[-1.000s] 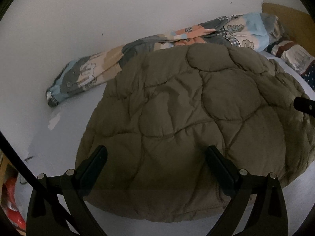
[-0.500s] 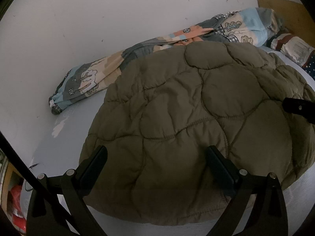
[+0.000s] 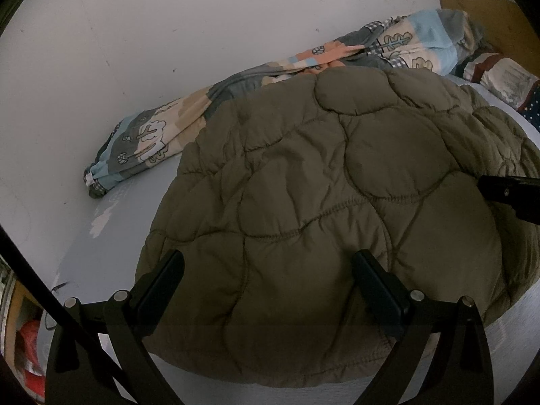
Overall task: Fold large clothes
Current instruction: 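Open both tools and release the hem on the folded jacket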
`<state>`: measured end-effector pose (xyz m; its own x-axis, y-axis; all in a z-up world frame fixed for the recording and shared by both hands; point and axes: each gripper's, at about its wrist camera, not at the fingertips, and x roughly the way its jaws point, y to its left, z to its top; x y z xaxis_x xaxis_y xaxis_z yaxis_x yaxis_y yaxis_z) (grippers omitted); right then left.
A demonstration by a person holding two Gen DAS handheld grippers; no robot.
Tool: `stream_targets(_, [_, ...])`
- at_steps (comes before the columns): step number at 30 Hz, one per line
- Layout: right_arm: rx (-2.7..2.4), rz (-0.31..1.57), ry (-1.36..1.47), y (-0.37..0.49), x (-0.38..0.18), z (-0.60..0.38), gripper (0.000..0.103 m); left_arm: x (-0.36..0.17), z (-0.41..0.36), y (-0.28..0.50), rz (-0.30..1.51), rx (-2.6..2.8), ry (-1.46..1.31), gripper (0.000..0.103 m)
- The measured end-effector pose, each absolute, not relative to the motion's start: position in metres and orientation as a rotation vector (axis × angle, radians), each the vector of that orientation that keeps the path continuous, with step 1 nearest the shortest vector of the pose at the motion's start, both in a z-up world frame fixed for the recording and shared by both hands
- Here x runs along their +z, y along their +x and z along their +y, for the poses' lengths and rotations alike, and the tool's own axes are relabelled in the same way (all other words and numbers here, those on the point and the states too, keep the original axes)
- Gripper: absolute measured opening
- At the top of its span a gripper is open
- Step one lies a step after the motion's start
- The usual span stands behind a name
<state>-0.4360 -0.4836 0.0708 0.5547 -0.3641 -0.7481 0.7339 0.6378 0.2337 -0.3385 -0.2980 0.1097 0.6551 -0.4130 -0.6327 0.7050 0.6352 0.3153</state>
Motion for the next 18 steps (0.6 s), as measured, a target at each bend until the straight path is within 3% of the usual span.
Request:
stream_targets(12, [-0.692, 0.749, 0.558, -0.432, 0.069, -0.482, 0.052, 0.111, -0.298, -0.339, 0.551, -0.678, 0.594, 0.100])
stream_targets(18, [-0.689, 0.715, 0.578, -0.442, 0.081, -0.483, 0.053, 0.145, -0.274, -0.326, 0.572, -0.705, 0.402, 0.100])
